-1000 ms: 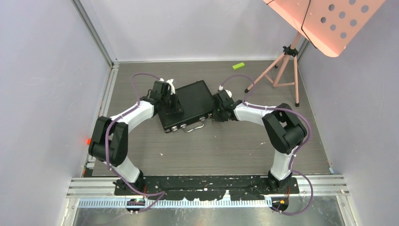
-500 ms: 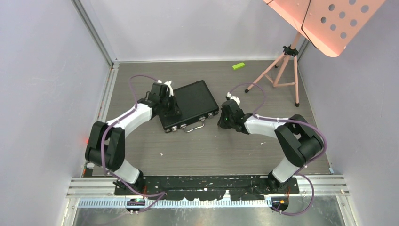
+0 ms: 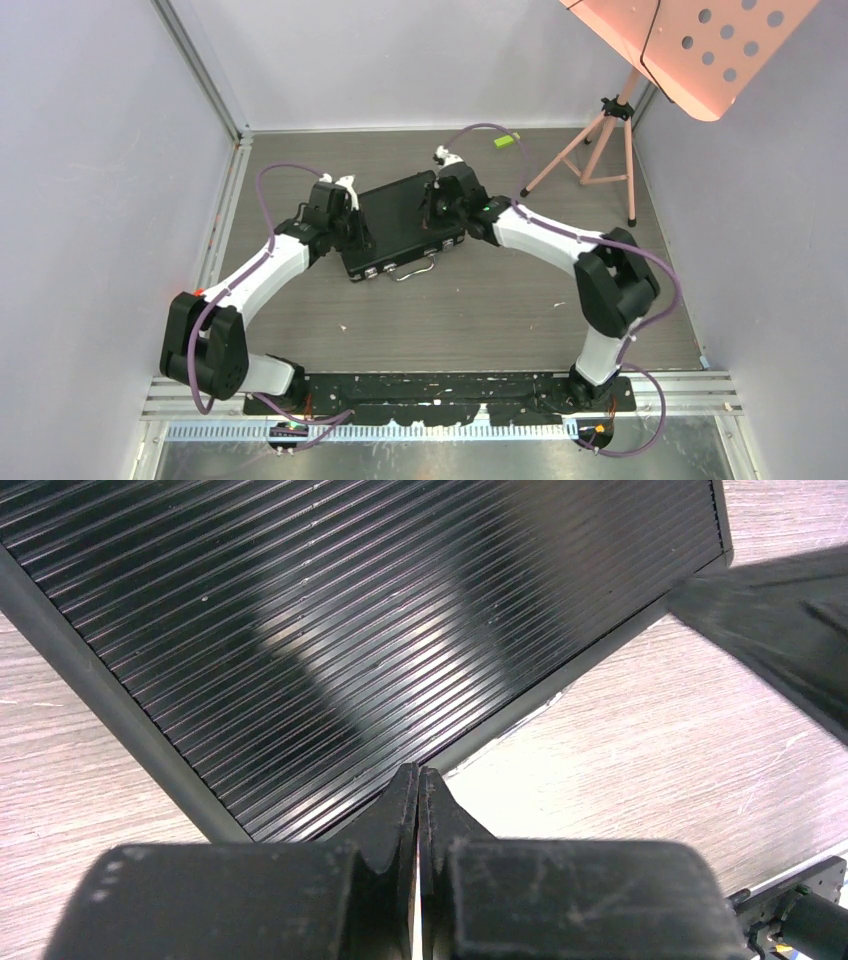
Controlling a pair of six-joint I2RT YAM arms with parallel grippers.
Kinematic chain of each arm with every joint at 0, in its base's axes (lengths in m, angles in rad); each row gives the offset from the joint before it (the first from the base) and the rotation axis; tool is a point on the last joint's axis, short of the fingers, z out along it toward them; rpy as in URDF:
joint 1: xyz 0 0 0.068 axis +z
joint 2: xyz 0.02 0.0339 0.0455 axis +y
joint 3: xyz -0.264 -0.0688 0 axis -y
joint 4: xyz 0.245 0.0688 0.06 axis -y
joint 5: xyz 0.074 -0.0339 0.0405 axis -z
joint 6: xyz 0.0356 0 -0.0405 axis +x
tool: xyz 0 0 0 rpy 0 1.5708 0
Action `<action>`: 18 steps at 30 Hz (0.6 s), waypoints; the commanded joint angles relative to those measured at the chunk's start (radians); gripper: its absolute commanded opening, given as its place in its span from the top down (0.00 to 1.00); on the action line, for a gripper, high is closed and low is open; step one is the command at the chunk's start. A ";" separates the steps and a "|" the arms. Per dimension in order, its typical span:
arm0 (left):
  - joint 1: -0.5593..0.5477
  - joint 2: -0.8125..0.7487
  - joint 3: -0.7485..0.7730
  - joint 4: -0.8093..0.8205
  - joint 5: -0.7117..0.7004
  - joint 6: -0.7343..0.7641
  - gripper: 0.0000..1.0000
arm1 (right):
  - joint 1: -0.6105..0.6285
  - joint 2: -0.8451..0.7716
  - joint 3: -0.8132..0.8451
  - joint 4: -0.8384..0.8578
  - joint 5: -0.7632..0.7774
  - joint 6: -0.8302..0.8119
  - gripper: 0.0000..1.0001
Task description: Pack up texas hold em set
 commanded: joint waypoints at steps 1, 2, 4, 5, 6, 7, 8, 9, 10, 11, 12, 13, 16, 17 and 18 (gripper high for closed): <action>-0.003 -0.029 0.005 -0.023 -0.015 0.010 1.00 | 0.023 0.161 0.100 -0.091 -0.022 0.008 0.99; -0.003 -0.034 0.002 -0.025 -0.009 0.005 1.00 | 0.024 0.179 0.112 -0.094 -0.013 0.014 0.99; -0.003 -0.054 -0.005 -0.037 -0.006 -0.010 1.00 | 0.024 0.226 0.116 -0.101 -0.006 0.031 0.99; -0.004 -0.066 -0.012 -0.045 -0.004 -0.020 1.00 | 0.024 0.245 0.115 -0.102 -0.006 0.040 0.99; -0.005 -0.080 -0.019 -0.054 -0.001 -0.032 1.00 | 0.023 0.251 0.109 -0.100 -0.006 0.044 0.99; -0.009 -0.095 -0.028 -0.065 0.001 -0.039 1.00 | 0.024 0.257 0.104 -0.094 -0.006 0.049 0.99; -0.016 -0.111 -0.037 -0.083 -0.001 -0.044 1.00 | 0.024 0.257 0.091 -0.087 -0.006 0.052 0.99; -0.022 -0.126 -0.044 -0.101 -0.003 -0.045 1.00 | 0.024 0.256 0.085 -0.076 -0.005 0.058 0.99; -0.030 -0.141 -0.054 -0.116 -0.005 -0.044 1.00 | 0.024 0.254 0.076 -0.074 -0.005 0.058 0.99; -0.035 -0.158 -0.061 -0.131 -0.013 -0.046 1.00 | 0.024 0.252 0.074 -0.071 -0.006 0.059 0.99; -0.038 -0.176 -0.069 -0.140 -0.017 -0.046 1.00 | 0.024 0.252 0.075 -0.074 -0.005 0.058 0.99; -0.040 -0.194 -0.075 -0.147 -0.020 -0.046 1.00 | 0.024 0.250 0.075 -0.080 -0.003 0.056 0.99; -0.040 -0.242 -0.061 -0.166 -0.025 -0.042 1.00 | 0.023 0.243 0.070 -0.085 0.003 0.054 0.99; -0.040 -0.252 -0.051 -0.174 -0.019 -0.045 1.00 | 0.024 0.239 0.069 -0.084 0.006 0.054 0.99; -0.042 -0.260 -0.044 -0.174 -0.009 -0.050 1.00 | 0.024 0.239 0.069 -0.085 0.007 0.056 0.99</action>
